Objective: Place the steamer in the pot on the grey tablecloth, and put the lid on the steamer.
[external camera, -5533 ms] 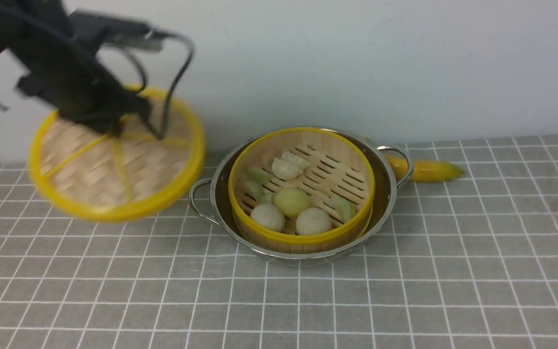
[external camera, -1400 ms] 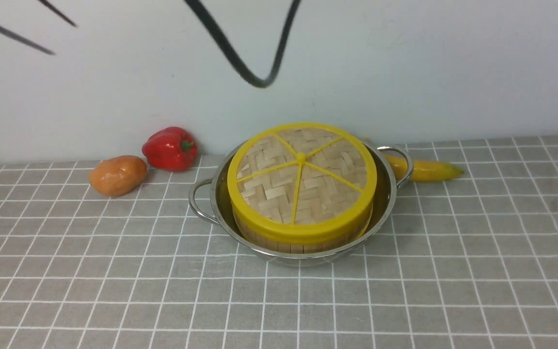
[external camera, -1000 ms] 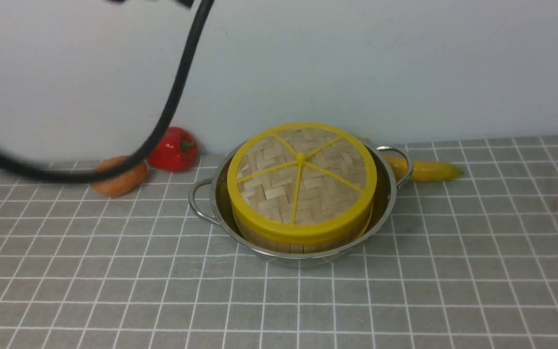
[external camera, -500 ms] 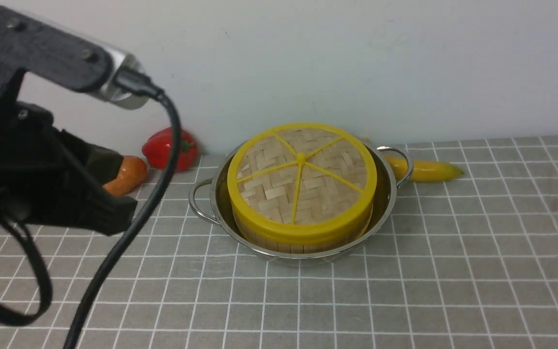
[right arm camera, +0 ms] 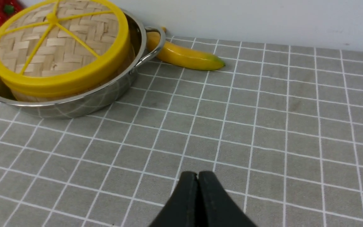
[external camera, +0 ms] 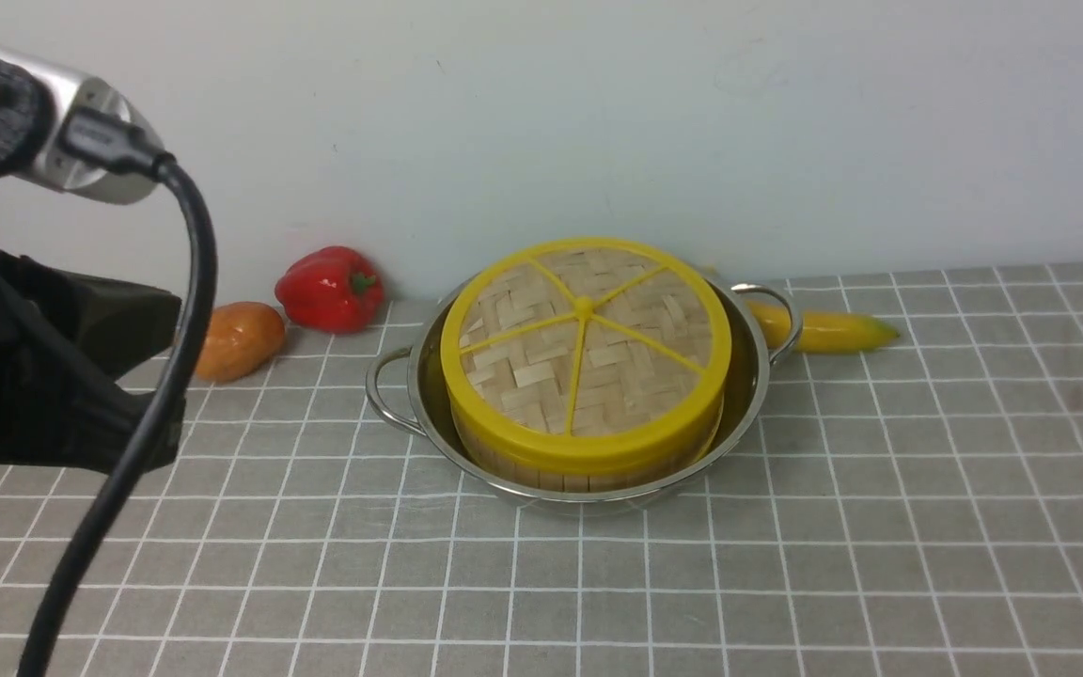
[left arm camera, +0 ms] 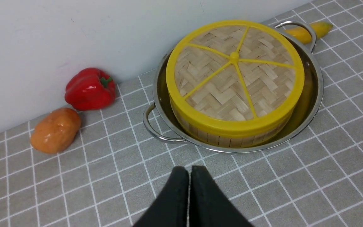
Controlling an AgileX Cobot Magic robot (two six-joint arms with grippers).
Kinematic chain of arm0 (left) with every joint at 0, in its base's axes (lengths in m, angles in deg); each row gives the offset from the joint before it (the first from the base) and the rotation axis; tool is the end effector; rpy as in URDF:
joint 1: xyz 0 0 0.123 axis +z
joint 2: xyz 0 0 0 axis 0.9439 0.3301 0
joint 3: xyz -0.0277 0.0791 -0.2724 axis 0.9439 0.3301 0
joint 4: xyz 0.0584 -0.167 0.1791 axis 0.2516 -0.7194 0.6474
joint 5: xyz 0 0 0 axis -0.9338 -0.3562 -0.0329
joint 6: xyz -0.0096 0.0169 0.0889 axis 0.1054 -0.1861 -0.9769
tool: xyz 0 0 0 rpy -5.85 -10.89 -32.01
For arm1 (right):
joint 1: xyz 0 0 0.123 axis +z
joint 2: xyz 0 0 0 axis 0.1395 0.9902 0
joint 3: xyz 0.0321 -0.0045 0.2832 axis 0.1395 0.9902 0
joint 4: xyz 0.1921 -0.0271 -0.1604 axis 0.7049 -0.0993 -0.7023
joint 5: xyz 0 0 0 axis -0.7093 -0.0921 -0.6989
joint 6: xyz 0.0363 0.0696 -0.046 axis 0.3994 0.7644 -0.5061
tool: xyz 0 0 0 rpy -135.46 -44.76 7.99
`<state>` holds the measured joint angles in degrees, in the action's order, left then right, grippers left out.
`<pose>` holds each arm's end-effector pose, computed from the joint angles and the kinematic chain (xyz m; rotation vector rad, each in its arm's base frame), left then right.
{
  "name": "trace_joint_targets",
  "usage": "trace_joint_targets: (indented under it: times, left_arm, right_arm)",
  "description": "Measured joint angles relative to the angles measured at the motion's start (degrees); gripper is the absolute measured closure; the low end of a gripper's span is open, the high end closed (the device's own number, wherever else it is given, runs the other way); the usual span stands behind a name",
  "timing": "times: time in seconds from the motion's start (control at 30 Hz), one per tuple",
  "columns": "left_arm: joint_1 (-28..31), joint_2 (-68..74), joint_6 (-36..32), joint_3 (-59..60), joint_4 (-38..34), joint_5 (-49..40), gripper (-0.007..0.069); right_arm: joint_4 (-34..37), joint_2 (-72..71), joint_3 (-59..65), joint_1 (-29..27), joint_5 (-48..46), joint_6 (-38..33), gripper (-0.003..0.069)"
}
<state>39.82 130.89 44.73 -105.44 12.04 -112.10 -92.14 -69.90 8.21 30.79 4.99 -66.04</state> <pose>0.1456 -0.0668 0.3998 0.4945 2.1033 -0.0861 0.0555 0.0059 0.2966 -0.0423 2.1437 0.1965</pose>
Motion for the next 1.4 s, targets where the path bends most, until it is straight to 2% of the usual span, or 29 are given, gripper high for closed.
trace_joint_targets:
  times: [0.2, 0.27, 0.3, 0.37, 0.43, 0.47, 0.57, 0.63, 0.87, 1.1, 1.4]
  left_arm:
    - [3.2, -0.3, -1.3, 2.6, 2.9, 1.9, 0.0612]
    - [10.4, -2.3, -1.2, 7.2, 2.2, 9.3, 0.0599]
    - [10.4, -2.5, -1.2, 7.7, 2.1, 9.3, 0.0598]
    - [17.8, -6.1, -1.0, 13.8, -0.3, 17.8, 0.0592]
    - [20.5, -7.9, -0.9, 16.7, -1.3, 21.0, 0.0591]
    - [25.5, -11.8, -0.8, 22.9, -3.1, 26.9, 0.0584]
    - [29.3, -17.7, -0.5, 29.7, -4.9, 31.2, 0.058]
    - [32.2, -26.0, -0.4, 39.1, -5.8, 34.3, 0.057]
    - [32.9, -42.2, -0.4, 53.8, -6.1, 36.0, 0.054]
    - [33.0, -49.4, -0.4, 57.5, -6.1, 36.4, 0.0524]
    - [33.0, -50.2, -0.4, 60.5, -3.6, 36.5, 0.051]
  right_arm:
    - [2.9, 0.0, 0.0, 0.0, 0.0, 0.1, 0.0643]
    - [4.2, 0.0, 0.0, 0.0, 0.0, 0.1, 0.0635]
    - [4.4, 0.0, 0.0, 0.0, 0.0, 0.1, 0.0634]
    - [5.4, 0.0, 0.0, 0.0, 0.0, 0.1, 0.0627]
    - [5.6, 0.0, 0.0, 0.0, 0.0, 0.1, 0.0622]
    - [5.6, 0.0, 0.0, 0.0, 0.0, 0.1, 0.0615]
    - [5.8, 0.0, 0.0, 0.0, 0.1, 0.1, 0.0608]
    - [6.1, 0.0, 0.0, 0.0, 0.1, 0.1, 0.06]
    - [6.5, 0.0, 0.0, 0.0, 0.1, 0.2, 0.0583]
    - [6.6, 0.0, 0.0, 0.0, 0.1, 0.2, 0.0566]
    - [6.6, 0.0, 0.1, 0.0, 0.1, 0.2, 0.0541]
